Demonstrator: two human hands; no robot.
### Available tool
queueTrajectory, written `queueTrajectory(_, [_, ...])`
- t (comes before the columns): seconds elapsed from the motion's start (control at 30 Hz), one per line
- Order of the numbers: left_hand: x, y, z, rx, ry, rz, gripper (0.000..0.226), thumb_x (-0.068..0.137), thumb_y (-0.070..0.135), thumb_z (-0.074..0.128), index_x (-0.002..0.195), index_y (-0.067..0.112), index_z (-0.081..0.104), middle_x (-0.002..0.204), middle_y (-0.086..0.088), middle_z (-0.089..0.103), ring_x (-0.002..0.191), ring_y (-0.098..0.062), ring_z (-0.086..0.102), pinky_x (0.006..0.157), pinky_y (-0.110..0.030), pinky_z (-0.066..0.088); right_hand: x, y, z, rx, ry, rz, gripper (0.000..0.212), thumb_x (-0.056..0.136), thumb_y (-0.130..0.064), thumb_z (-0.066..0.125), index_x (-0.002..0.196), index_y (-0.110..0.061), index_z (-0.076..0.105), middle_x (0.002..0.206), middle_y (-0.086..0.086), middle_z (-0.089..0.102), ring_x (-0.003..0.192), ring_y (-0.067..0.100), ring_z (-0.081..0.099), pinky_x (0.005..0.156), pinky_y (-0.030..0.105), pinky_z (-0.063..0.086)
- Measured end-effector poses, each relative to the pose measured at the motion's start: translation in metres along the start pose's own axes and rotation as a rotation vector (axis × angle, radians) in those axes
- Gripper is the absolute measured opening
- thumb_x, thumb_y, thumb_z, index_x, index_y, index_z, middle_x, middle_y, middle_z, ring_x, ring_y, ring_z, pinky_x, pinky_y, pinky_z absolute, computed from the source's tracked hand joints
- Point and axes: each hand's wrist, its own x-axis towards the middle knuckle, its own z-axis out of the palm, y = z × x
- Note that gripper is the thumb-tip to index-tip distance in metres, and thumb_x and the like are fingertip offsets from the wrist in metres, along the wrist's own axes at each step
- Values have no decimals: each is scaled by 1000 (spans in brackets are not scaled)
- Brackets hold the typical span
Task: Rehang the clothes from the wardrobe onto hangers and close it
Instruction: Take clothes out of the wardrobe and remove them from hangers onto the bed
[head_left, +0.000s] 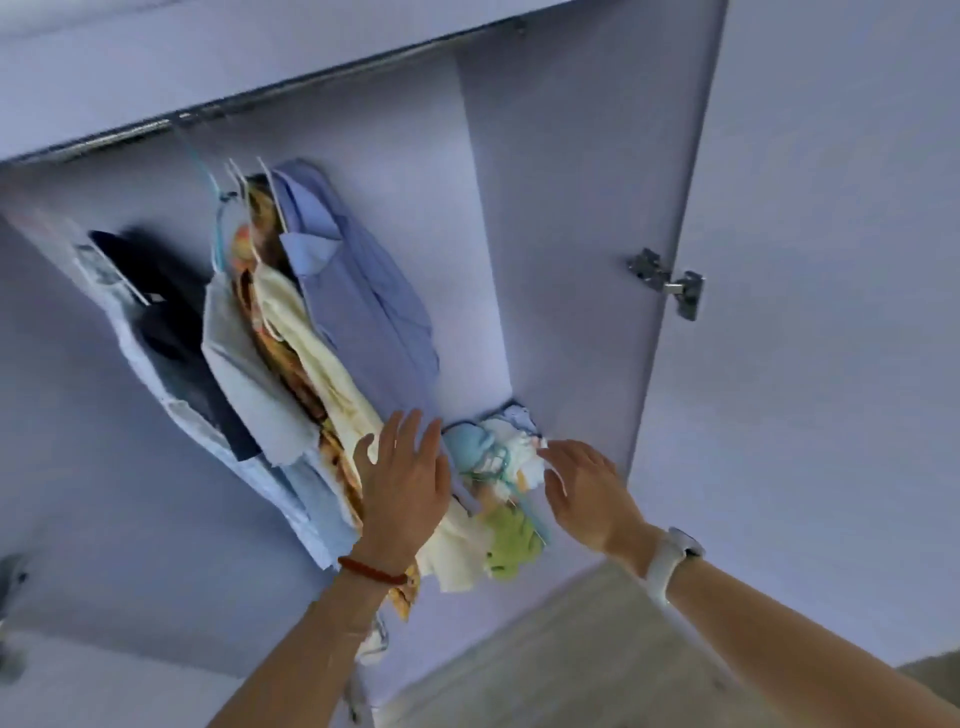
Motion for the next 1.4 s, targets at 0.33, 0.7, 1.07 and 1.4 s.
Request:
queueTrajectory(0.33, [92,-105,-75,172,241,-270,42,84,23,40,117,9,61,128,-15,55,124,-37,45,95,-63,29,180,-142,-40,433,46,-296,21,91,-2,41,83,9,57,81,24,59,79,35,54,73,47,45])
queueTrajectory(0.7, [108,-116,-71,196,199,-359,50,85,30,34,121,5,60,124,-9,61,121,-31,52,91,-52,44,267,-200,-22,452,-225,-180,33,88,-29,50,108,-3,48,109,17,54,105,35,54,85,42,47])
queueTrajectory(1.07, [115,-100,-64,171,157,-373,49,85,28,39,126,7,57,128,-5,58,128,-29,44,96,-53,38,287,-172,-49,147,20,-174,23,95,-13,34,107,2,47,107,24,60,99,38,56,74,38,43])
queueTrajectory(1.4, [119,-88,-63,127,135,-408,47,81,22,62,125,7,57,131,-8,55,134,-31,35,104,-67,11,264,-130,-76,467,188,-211,22,96,-14,38,93,3,51,74,15,56,67,29,52,57,28,36])
